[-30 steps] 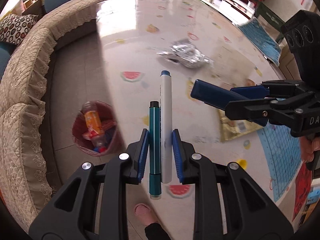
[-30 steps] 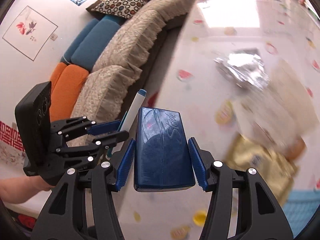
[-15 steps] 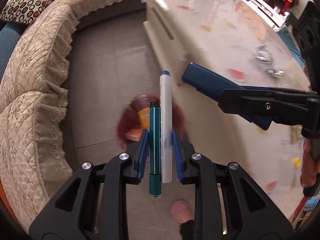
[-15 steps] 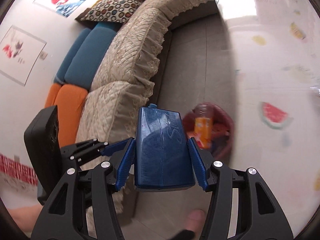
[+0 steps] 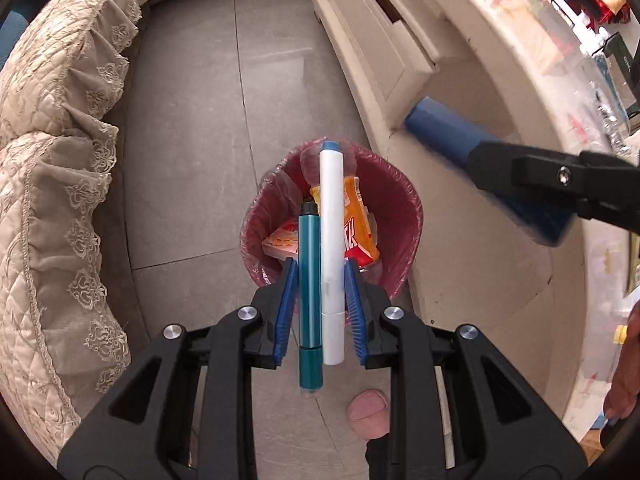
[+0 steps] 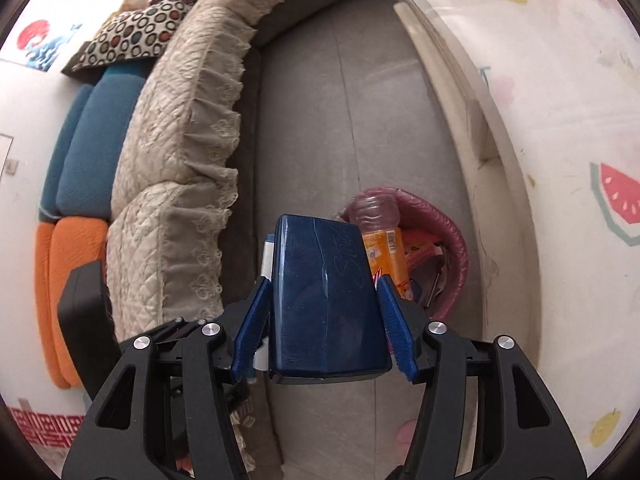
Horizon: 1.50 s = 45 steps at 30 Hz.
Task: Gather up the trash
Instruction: 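Open both tools to drop the eraser and markers into the wastebasket, then return both tools to the table above the gold packet and plastic bottle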
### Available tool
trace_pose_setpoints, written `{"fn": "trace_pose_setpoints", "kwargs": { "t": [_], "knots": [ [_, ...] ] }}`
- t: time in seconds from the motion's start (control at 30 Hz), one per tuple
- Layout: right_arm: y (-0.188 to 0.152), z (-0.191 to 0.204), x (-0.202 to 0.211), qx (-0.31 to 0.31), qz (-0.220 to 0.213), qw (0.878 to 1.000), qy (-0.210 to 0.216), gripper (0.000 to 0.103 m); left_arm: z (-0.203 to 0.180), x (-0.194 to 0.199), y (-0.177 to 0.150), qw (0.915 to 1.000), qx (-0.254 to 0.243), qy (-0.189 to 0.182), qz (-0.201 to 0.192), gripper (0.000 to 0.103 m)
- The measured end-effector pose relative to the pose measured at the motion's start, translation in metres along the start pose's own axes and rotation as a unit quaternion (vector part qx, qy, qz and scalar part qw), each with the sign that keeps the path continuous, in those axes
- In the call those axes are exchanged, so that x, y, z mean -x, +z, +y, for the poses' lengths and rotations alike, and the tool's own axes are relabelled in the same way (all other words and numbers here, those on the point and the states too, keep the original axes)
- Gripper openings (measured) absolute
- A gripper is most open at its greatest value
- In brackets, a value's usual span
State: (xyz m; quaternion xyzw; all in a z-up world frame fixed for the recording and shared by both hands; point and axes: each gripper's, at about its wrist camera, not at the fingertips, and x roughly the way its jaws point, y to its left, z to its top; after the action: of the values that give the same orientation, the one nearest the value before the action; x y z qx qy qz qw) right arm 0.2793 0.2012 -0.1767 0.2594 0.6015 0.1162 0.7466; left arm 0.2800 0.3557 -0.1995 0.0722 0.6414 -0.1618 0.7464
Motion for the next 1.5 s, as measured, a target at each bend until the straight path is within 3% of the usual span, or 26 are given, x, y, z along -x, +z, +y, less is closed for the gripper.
{"fn": "trace_pose_setpoints", "kwargs": {
  "t": [0.03,0.1,0.2,0.43,0.57,0.67,0.83,0.9,1.0,1.3,1.5],
  "knots": [
    [0.001,0.000,-0.002,0.001,0.000,1.000,-0.004,0.064,-0.001,-0.003,0.000,1.0000,-0.001,0.003,0.001,0.023],
    [0.003,-0.001,-0.004,0.002,-0.002,1.000,-0.009,0.065,-0.002,-0.007,0.001,1.0000,0.001,-0.001,0.001,0.024],
    [0.005,0.001,0.004,0.014,-0.011,1.000,-0.006,0.066,-0.002,-0.007,0.002,1.0000,0.006,0.005,-0.002,0.037],
    [0.009,0.004,0.030,0.036,-0.023,0.999,-0.001,0.066,-0.007,0.008,0.000,0.9998,-0.008,0.005,-0.017,0.037],
    [0.008,-0.002,0.046,0.027,-0.028,0.999,0.011,0.066,-0.010,0.024,-0.002,0.9996,-0.009,0.009,-0.026,0.041],
    [0.006,-0.007,0.060,0.021,-0.033,0.999,0.025,0.066,-0.011,0.039,-0.003,0.9992,-0.008,0.012,-0.038,0.051],
    [-0.001,-0.017,0.103,0.025,-0.062,0.996,0.056,0.067,-0.024,0.067,-0.003,0.9982,-0.017,0.018,-0.055,0.053],
    [-0.006,-0.027,0.122,0.024,-0.075,0.995,0.060,0.068,-0.037,0.082,-0.002,0.9968,-0.030,0.026,-0.069,0.060],
    [-0.016,-0.051,0.157,0.014,-0.099,0.993,0.057,0.075,-0.066,0.104,0.001,0.9946,-0.044,0.027,-0.089,0.066],
    [-0.058,-0.169,0.261,-0.039,-0.139,0.989,0.019,0.075,-0.200,0.131,0.000,0.9889,-0.090,-0.026,-0.115,0.075],
    [-0.095,-0.258,0.313,-0.086,-0.151,0.985,-0.016,0.076,-0.297,0.117,-0.017,0.9871,-0.109,-0.074,-0.091,0.075]
  ]
}}
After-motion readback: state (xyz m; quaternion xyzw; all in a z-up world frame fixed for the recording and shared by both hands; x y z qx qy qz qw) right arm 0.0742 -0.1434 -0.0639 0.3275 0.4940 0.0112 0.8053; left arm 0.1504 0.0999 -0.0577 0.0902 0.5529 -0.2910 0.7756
